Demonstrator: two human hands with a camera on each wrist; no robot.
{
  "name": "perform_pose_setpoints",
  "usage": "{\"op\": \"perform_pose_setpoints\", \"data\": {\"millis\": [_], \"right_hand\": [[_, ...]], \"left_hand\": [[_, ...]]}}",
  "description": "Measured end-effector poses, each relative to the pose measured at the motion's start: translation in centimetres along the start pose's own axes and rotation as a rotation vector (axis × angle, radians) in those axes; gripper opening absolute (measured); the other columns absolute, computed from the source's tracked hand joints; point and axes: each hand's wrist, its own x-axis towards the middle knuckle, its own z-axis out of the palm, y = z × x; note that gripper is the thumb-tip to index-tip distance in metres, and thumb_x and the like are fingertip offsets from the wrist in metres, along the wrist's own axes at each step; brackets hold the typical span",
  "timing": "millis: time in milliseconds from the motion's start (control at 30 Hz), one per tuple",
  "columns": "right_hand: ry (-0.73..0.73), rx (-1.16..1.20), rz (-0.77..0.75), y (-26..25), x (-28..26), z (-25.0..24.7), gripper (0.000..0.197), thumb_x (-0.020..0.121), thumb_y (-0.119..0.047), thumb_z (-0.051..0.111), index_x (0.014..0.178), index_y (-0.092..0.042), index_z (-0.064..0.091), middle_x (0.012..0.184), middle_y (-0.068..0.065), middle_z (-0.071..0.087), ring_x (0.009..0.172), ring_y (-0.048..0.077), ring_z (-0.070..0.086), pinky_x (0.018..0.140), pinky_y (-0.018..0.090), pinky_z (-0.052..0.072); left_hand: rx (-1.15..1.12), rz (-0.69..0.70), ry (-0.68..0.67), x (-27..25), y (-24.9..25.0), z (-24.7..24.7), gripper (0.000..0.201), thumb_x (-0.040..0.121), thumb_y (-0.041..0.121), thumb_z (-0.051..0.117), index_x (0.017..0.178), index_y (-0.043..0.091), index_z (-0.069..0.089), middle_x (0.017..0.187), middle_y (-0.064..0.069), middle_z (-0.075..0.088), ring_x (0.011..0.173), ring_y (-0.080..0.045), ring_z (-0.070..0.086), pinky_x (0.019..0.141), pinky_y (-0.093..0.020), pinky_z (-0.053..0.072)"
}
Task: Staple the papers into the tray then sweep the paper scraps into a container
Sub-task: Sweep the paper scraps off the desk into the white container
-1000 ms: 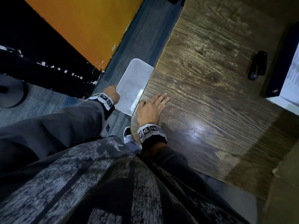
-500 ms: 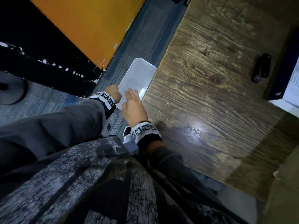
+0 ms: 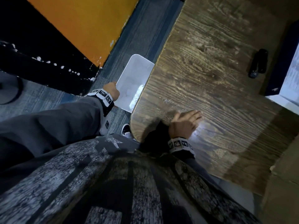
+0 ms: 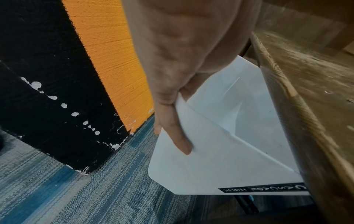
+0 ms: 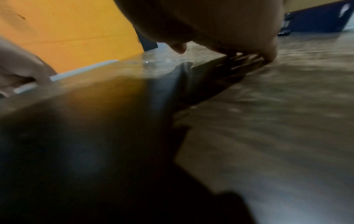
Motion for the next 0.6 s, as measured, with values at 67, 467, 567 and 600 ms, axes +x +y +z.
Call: {"op": "perform_pose_setpoints", "data": {"millis": [67,467,567,600], "right_hand": [[-0.022,0.065,0.022,-2.3,-0.6,0.7,0.080,0.090,-0.045,0.026,0.147,0.008,0.006,0.156,0.029,-0.001,0.146,0.042,-0.003,0.119,0.048,0.005],[-0.275,0.101,-0.397,-12.1,-7.8,4.3,0.074,0.096,-0.034,0.033,0.149,0.004,-0.002,0.157,0.022,-0.012,0.145,0.035,-0.017,0.119,0.043,-0.006],[-0.328,0.093,-0.467,-13.2,-8.6,4.6,0.069,0.096,-0.028,0.034,0.148,0.006,0.003,0.158,0.022,-0.012,0.145,0.036,-0.017,0.120,0.045,-0.005],[-0.346,0.082,-0.513,-13.5,-8.7,4.6,0.067,0.096,-0.025,0.034,0.148,0.006,0.006,0.158,0.021,-0.010,0.145,0.036,-0.016,0.121,0.046,-0.004]], "left_hand": [[0.011,0.000,0.003,0.0,0.0,0.1,0.051,0.087,-0.006,0.037,0.135,0.009,0.049,0.132,-0.022,0.056,0.121,-0.038,0.054,0.100,-0.041,0.044],[0.056,-0.004,0.019,-0.2,0.2,-0.2,0.048,0.089,-0.005,0.038,0.134,0.005,0.049,0.132,-0.023,0.056,0.122,-0.038,0.054,0.101,-0.042,0.045],[0.043,0.006,0.016,-0.2,0.2,-0.5,0.046,0.089,-0.003,0.039,0.133,0.005,0.051,0.130,-0.024,0.057,0.119,-0.038,0.055,0.098,-0.042,0.046],[0.031,0.004,0.013,-0.1,0.2,-0.5,0.046,0.089,-0.003,0.039,0.133,0.005,0.052,0.130,-0.024,0.058,0.118,-0.038,0.056,0.097,-0.041,0.045]]}}
